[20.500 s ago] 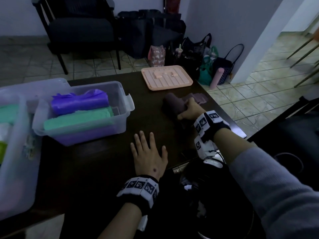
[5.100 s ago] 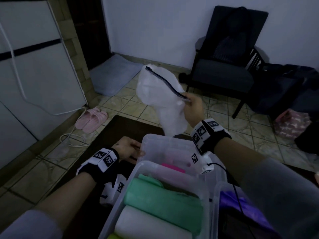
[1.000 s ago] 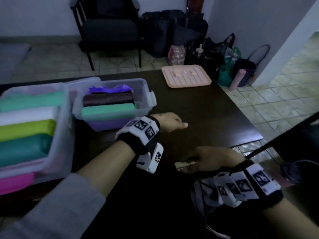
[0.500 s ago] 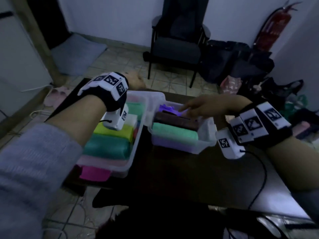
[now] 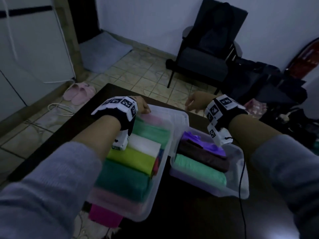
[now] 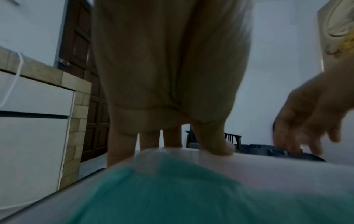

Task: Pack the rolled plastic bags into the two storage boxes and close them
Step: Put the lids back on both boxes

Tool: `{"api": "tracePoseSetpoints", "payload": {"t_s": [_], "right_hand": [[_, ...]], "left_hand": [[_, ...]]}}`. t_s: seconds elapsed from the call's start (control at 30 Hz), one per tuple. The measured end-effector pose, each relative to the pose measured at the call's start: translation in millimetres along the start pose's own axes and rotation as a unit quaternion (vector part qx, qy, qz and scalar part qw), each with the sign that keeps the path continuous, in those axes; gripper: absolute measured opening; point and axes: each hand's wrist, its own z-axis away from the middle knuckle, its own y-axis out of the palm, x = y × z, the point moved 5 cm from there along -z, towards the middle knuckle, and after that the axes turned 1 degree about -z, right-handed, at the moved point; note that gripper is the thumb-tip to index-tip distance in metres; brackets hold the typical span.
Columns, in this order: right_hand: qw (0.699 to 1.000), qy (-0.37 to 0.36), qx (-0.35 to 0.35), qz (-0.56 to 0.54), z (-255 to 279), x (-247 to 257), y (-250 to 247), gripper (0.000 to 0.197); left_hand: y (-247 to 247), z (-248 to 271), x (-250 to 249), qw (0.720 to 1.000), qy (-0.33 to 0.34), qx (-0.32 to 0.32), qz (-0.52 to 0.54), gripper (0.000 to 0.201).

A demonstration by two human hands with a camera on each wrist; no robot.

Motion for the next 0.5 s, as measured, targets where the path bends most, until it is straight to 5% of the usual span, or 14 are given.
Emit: {"api": "tracePoseSetpoints", "payload": {"t_s": [0.37,0.5], "right_hand": [[0.981,-0.019,0.096,0.165,-82,-1,53,0.117],[0.975,-0.027,0.084,0.204,-119,1,74,0.120]], "left_hand": [[1,-16,12,0.997,-0.005,0.076,0.029,0.039],[2,-15,14,0.997,-0.002,0.066,0.039,0.038]]}}
